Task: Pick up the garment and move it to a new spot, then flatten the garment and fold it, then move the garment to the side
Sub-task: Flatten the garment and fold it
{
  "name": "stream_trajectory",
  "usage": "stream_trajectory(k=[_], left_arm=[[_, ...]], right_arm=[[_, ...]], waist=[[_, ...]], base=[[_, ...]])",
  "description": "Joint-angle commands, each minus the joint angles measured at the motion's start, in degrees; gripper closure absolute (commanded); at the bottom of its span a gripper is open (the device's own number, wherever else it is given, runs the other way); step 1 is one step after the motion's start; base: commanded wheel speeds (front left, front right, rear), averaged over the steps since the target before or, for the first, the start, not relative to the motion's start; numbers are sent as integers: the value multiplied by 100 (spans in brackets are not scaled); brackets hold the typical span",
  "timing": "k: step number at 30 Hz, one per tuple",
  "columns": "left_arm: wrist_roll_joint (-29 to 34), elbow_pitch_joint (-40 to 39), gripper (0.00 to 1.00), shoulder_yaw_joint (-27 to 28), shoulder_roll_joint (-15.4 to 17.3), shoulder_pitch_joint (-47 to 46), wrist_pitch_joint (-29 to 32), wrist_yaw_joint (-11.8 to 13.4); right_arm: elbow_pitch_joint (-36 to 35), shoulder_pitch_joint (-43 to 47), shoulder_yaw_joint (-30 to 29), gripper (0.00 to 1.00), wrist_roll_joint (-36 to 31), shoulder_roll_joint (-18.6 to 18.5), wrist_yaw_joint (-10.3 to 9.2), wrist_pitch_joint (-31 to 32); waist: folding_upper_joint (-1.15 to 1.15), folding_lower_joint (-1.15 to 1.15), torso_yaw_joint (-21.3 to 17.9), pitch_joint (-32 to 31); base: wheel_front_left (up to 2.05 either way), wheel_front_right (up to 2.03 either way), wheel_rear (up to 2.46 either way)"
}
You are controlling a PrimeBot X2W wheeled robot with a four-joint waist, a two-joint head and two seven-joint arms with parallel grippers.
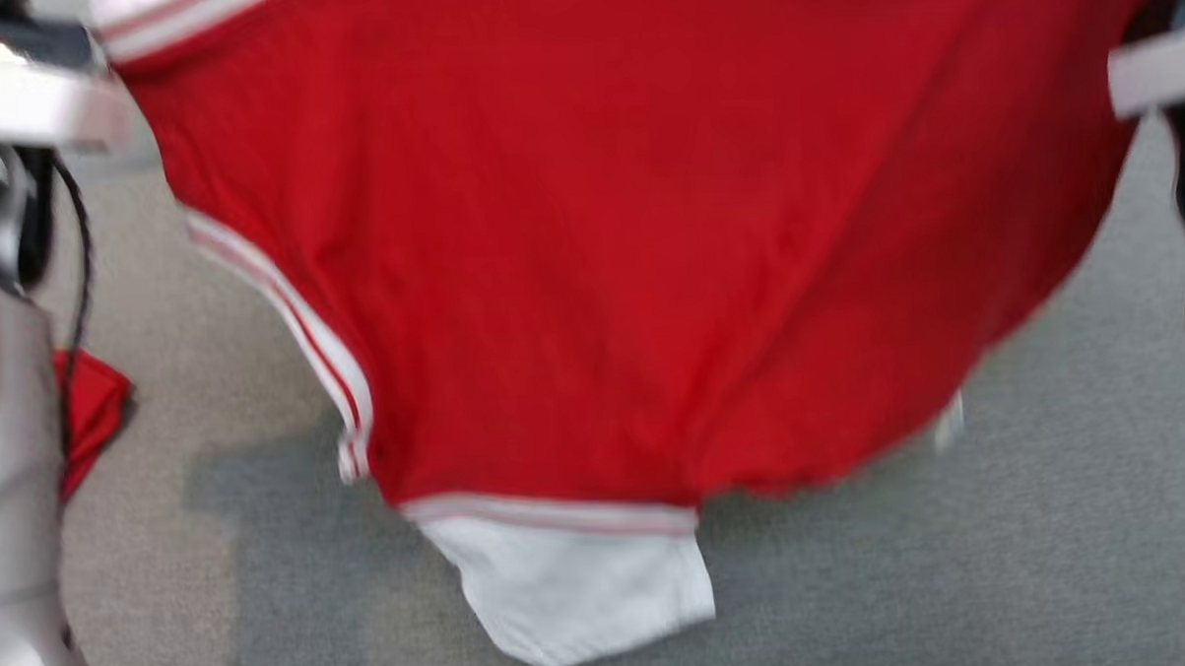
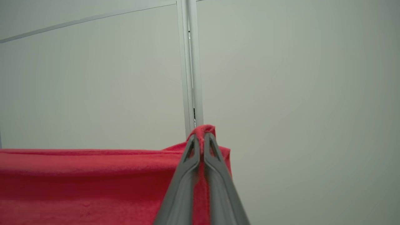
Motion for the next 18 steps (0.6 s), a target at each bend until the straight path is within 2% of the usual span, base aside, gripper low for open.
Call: stream_trajectory(k=[1, 8, 11, 14, 18], left_arm=[[85, 161, 100, -15, 81, -339, 4, 0], [312, 972, 100, -199, 92, -2146, -57, 143], [314, 870, 100, -155, 46, -2670, -57, 242], [246, 771, 100, -123, -27, -2683, -47, 278], [113, 747, 100, -47, -179, -2017, -48, 281]], right_arm=[[171, -278, 27, 100, -127, 11, -1, -14], [1438, -2244, -359, 100, -830, -2, -2, -443], [1893, -2860, -517, 100, -1238, -44, -2, -651], [2267, -3057, -605, 100, -1378, -2, -2, -748], [2696, -2710, -691, 100, -1321, -31, -3, -796]], waist=[[0, 0, 17, 621], [0, 0, 165, 1520], [0, 0, 247, 1662], [0, 0, 327, 1760], [0, 0, 407, 1831]], base=[[0, 0, 0], [0, 0, 0], [0, 0, 0], [0, 0, 0], [0, 0, 0]])
